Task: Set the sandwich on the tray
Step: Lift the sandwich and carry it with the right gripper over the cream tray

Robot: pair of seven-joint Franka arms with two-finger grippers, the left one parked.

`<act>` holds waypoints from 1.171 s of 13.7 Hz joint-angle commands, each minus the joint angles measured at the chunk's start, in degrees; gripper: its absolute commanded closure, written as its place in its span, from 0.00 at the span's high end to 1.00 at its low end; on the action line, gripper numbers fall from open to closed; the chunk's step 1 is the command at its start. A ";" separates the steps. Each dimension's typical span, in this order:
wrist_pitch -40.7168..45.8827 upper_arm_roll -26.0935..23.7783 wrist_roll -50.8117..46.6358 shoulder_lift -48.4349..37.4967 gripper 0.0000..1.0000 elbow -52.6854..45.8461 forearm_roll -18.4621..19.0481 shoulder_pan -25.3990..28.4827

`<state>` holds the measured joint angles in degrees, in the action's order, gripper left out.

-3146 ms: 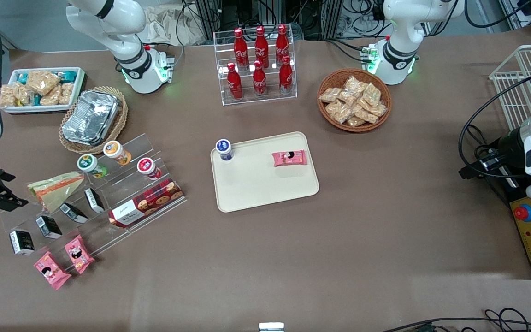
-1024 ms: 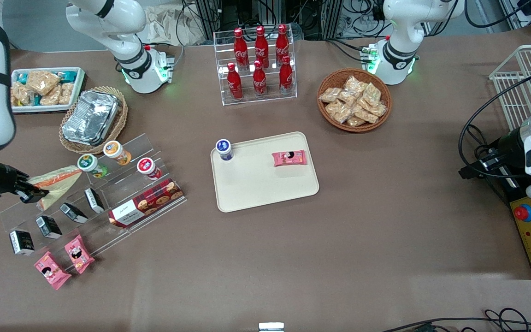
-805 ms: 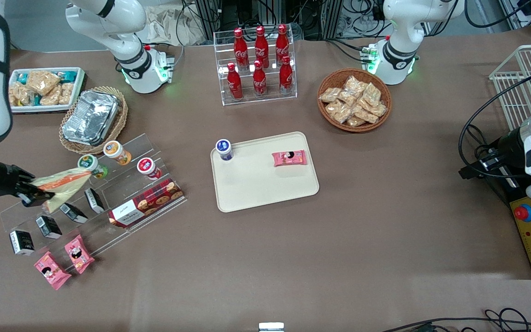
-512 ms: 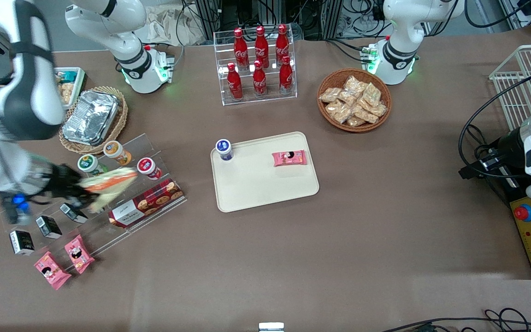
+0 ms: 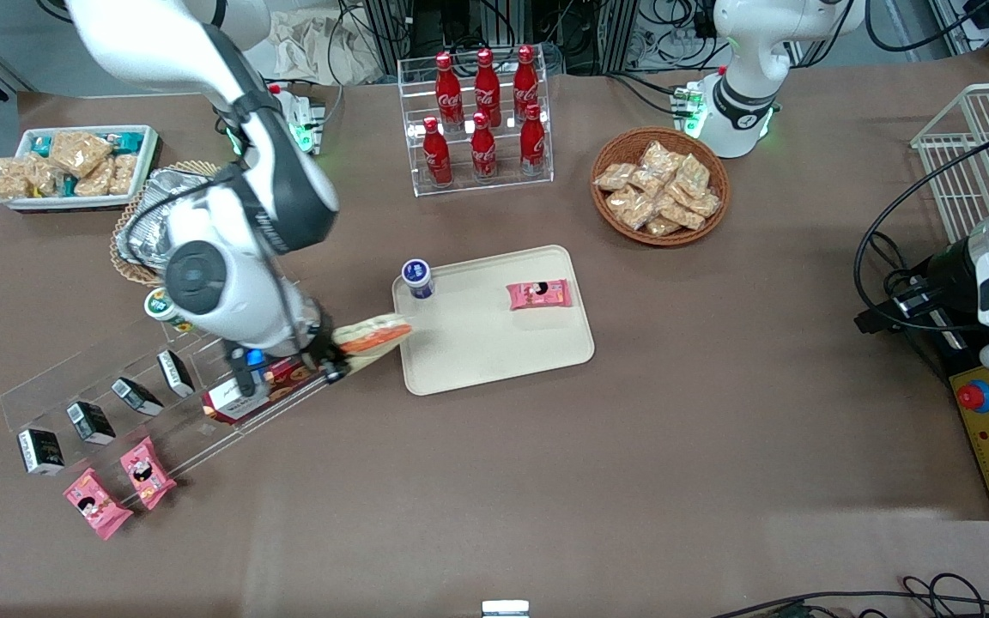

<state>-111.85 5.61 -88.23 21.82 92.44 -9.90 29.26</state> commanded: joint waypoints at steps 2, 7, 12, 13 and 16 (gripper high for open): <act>-2.84 0.72 -11.41 4.54 0.00 -1.57 -0.65 6.58; -9.86 0.72 -23.54 10.16 0.00 -1.30 -0.39 12.75; -17.95 0.80 -30.50 15.17 0.00 -1.39 -0.12 16.88; -19.62 0.89 -31.64 16.57 0.00 -1.39 -0.12 17.75; -21.04 0.98 -32.61 18.43 0.00 -1.30 1.11 18.20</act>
<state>-132.14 5.78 -119.35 38.53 92.49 -9.73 46.90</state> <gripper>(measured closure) 0.780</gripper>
